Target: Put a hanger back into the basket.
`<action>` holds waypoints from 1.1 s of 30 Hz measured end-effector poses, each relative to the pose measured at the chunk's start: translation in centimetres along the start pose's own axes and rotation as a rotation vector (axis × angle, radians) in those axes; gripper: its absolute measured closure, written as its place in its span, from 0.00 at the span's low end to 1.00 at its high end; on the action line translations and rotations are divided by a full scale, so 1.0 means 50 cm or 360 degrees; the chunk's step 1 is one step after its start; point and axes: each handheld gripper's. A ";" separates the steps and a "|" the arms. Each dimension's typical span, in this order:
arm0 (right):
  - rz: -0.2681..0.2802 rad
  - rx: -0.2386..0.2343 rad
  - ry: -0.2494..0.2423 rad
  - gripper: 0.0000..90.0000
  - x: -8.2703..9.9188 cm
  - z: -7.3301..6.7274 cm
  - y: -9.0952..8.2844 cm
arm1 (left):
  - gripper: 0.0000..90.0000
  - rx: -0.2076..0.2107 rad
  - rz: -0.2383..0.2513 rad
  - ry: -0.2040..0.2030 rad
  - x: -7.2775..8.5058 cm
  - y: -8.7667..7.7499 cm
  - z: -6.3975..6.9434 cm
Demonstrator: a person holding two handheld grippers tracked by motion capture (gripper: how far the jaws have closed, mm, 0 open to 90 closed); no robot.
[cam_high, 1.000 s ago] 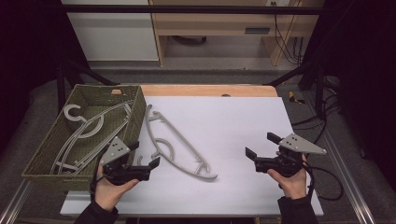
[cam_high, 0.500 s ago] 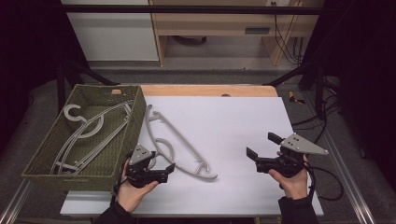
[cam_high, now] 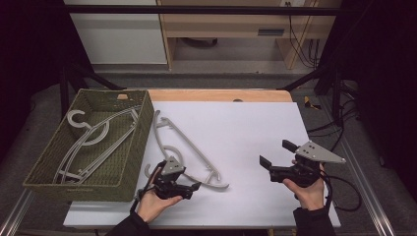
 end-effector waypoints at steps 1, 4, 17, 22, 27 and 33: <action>0.0000 -0.0002 0.0002 0.06 0.000 -0.001 0.000 | 0.28 0.0019 -0.0009 0.0026 -0.004 0.007 0.008; 0.0005 -0.0006 -0.0005 0.06 -0.001 -0.001 -0.001 | 0.32 0.0075 -0.0041 0.0096 -0.018 0.027 0.032; 0.0009 -0.0009 0.0000 0.06 -0.001 0.000 -0.003 | 0.62 0.0130 -0.0212 0.0405 -0.052 0.100 0.082; 0.0014 -0.0003 0.0003 0.06 -0.002 0.001 -0.004 | 0.72 0.0134 -0.0281 0.0466 -0.048 0.122 0.082; 0.0013 -0.0009 -0.0002 0.06 -0.003 0.000 -0.004 | 0.74 0.0165 -0.0279 0.0489 -0.051 0.128 0.082; 0.0006 -0.0008 -0.0005 0.06 -0.001 -0.001 -0.001 | 0.78 0.0133 -0.0340 0.0607 -0.060 0.133 0.093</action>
Point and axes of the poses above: each handheld gripper's, and its own axes: y roughly forward along the jaws, x roughly out of its underside, z roughly to its right, and after that the axes turned 1 degree about -z, right-handed
